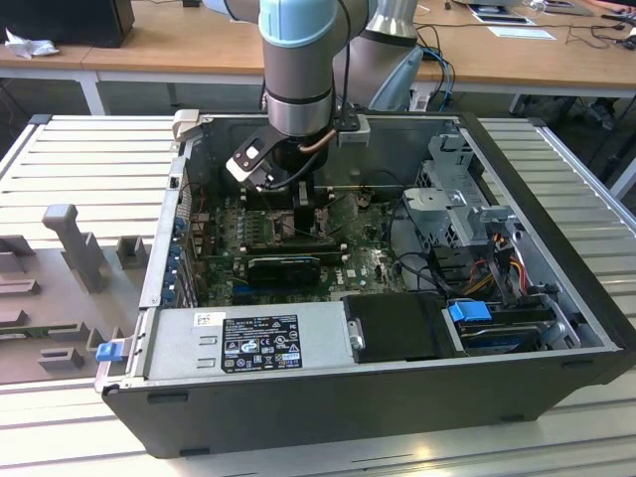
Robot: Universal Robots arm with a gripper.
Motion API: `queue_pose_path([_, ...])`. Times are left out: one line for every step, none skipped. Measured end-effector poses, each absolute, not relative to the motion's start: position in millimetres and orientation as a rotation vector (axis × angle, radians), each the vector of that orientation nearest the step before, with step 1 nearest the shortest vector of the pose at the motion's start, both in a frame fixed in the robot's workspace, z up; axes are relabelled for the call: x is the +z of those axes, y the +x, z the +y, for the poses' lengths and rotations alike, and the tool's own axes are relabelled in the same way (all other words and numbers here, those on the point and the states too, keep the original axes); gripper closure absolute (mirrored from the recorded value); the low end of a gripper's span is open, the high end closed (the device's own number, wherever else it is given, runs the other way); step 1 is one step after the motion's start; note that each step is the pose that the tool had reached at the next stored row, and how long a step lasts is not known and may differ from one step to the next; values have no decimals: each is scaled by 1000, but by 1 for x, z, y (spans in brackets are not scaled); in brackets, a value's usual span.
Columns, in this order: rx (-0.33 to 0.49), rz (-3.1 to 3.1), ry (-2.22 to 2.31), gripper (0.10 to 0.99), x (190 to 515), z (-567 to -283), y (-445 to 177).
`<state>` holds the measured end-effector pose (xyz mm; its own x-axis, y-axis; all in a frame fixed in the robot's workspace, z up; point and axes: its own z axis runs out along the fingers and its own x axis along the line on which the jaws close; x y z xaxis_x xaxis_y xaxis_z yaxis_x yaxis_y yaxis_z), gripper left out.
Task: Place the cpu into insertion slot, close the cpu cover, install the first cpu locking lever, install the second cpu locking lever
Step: 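Place the cpu into insertion slot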
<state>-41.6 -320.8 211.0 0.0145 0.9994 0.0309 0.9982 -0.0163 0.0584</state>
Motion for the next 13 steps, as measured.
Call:
queue_pose_path([98, 2189, 2223, 482, 213, -321, -42])
queue_pose_path([98, 2189, 2223, 482, 218, -321, -42])
queue_pose_path([98, 2189, 2223, 482, 220, -321, -42])
queue_pose_path([98, 2189, 2223, 482, 221, -321, -42])
queue_pose_path([98, 2189, 2223, 482, 221, -321, -42])
queue_pose_path([99, 2189, 2223, 498, 222, -321, -42])
queue_pose_path([98, 2189, 2223, 565, 222, -321, -42])
queue_pose_path([98, 2189, 2223, 565, 222, -321, -42])
queue_pose_path([98, 2189, 2223, 627, 222, -321, -42])
queue_pose_path([98, 2189, 2223, 686, 223, -321, -42])
queue_pose_path([98, 2189, 2223, 749, 223, -321, -42])
queue_pose_path([98, 2189, 2223, 749, 223, -321, -42])
queue_pose_path([98, 2189, 2223, 808, 224, -321, -42])
